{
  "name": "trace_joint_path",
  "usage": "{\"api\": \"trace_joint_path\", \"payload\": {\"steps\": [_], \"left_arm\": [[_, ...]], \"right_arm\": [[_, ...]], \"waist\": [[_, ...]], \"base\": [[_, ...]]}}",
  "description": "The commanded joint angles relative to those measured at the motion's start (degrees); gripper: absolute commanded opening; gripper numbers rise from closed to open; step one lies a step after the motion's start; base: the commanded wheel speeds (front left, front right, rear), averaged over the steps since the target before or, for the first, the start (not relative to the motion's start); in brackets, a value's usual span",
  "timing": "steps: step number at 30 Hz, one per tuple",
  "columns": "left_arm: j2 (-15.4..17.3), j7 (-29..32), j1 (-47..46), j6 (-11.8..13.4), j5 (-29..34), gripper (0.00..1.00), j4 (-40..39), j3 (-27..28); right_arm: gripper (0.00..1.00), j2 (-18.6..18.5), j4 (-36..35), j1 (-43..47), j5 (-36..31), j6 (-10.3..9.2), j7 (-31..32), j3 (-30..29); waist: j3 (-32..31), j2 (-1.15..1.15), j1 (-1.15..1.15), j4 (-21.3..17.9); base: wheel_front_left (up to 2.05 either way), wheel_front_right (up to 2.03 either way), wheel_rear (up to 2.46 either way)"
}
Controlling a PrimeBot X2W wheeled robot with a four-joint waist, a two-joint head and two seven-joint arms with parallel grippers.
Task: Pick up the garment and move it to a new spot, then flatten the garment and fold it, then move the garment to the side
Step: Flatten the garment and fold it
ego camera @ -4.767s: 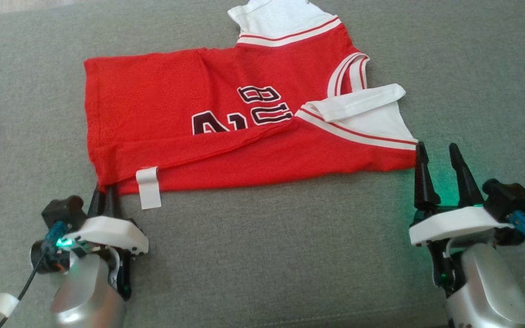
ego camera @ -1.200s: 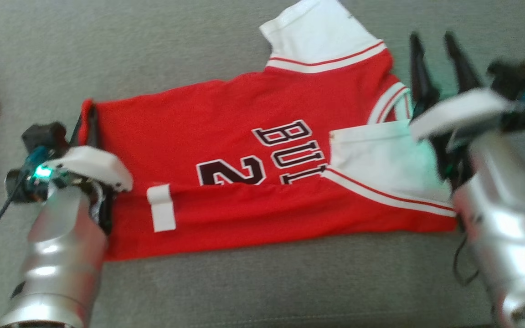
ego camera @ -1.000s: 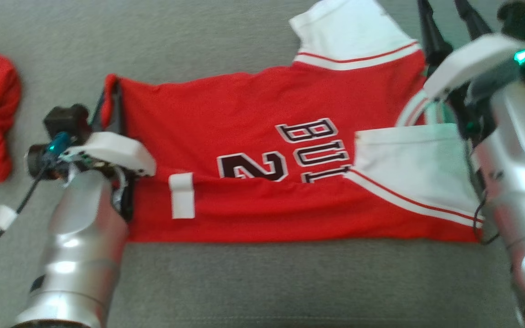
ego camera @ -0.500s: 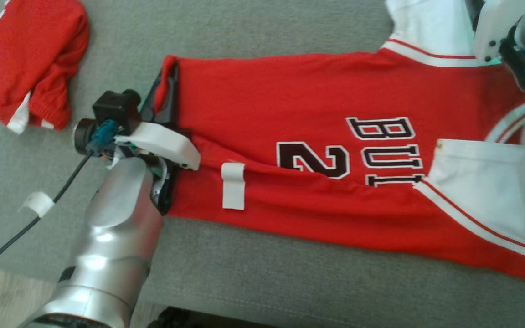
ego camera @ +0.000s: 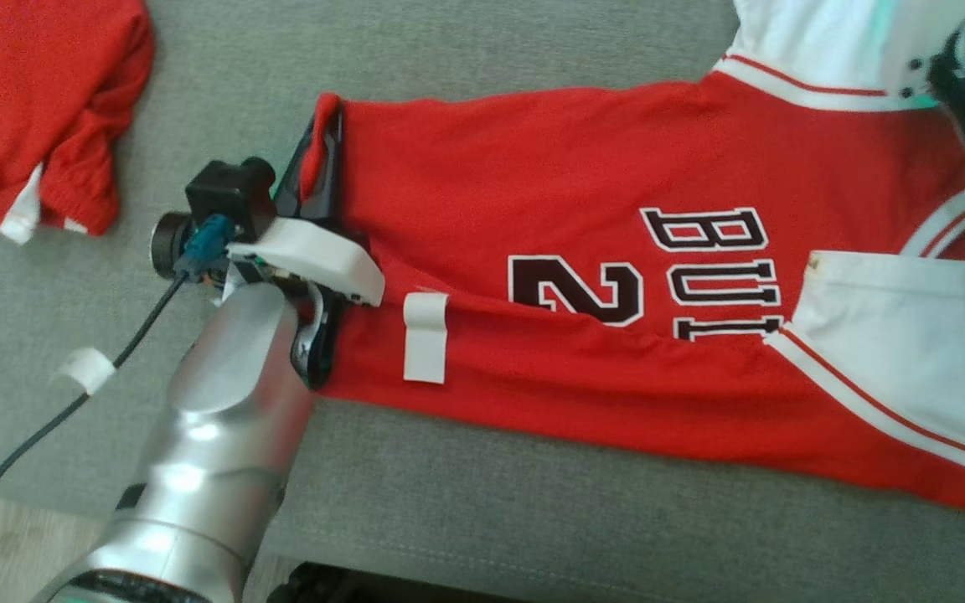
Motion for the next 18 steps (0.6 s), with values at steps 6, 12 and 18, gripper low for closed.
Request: {"api": "trace_joint_path", "payload": {"steps": [6, 12, 18], "left_arm": [[1.97, -0.29, -3.26, 0.58, 2.82, 0.00, -4.80, 5.10], [4.18, -0.29, -4.72, -0.41, 6.60, 0.00, -7.40, 9.48], [5.52, -0.29, -1.92, -1.27, 8.72, 0.00, -6.74, 12.21]], "right_arm": [[0.00, -1.56, 1.42, -2.48, -3.57, 0.37, -14.45, -4.38], [0.00, 0.67, 4.10, -3.79, -5.47, 0.37, -25.90, -9.12], [0.00, 3.56, 1.89, 0.04, -3.12, 0.37, -28.22, -10.60]], "waist": [[-0.52, 0.00, 0.00, -2.39], [-2.45, 0.00, 0.00, -6.52], [-5.34, 0.00, 0.00, -9.93]], "base": [[0.00, 0.00, 0.00], [0.00, 0.00, 0.00], [0.00, 0.00, 0.00]]}}
